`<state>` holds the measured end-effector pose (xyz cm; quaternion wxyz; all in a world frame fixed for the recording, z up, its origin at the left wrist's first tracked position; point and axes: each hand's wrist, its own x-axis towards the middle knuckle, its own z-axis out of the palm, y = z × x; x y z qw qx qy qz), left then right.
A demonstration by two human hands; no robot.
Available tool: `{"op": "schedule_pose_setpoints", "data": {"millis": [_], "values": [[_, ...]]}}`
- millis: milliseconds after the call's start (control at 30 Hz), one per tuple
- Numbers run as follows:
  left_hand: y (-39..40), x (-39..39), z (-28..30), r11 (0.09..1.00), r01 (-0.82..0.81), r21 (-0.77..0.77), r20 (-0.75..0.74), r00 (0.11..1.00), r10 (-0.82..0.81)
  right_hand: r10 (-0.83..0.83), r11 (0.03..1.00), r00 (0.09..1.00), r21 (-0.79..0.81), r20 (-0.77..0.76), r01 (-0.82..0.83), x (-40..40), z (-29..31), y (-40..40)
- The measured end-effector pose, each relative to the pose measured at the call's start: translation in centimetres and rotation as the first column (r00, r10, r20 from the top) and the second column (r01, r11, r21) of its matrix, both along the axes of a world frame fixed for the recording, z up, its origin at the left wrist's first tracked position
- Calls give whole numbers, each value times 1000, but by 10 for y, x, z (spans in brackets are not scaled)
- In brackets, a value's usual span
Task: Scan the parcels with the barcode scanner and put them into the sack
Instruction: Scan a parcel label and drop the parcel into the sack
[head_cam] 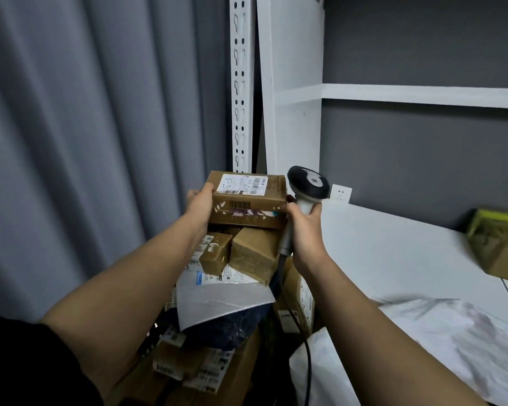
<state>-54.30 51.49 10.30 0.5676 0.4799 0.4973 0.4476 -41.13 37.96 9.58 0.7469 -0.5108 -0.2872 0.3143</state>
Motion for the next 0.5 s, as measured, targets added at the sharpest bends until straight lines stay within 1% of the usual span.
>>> {"op": "schedule_pose_setpoints", "data": {"millis": [67, 133, 167, 267, 333, 400, 500], "values": [[-14, -15, 9, 999, 37, -30, 53, 998, -35, -15, 999, 1000, 37, -25, 16, -5, 4, -19], [-33, -36, 18, 989, 130, -68, 81, 989, -124, -24, 997, 999, 79, -44, 27, -10, 10, -45], [-44, -48, 22, 977, 188, -98, 71, 981, -182, -16, 996, 999, 91, -51, 21, -14, 12, -59], [-87, -88, 28, 920, 359, -156, 31, 933, -359, 34, 995, 998, 95, -50, -30, -25, 14, -103], [-114, -115, 30, 870, 455, -189, 47, 889, -455, 67, 995, 997, 77, -42, -64, -31, 15, -131], [-146, -134, 28, 845, 492, -211, 97, 870, -483, 87, 995, 995, 61, -45, -84, -39, 16, -158], [-208, -145, 18, 851, 471, -231, 236, 876, -421, 98, 992, 988, 96, -123, -87, -56, 19, -193]]}}
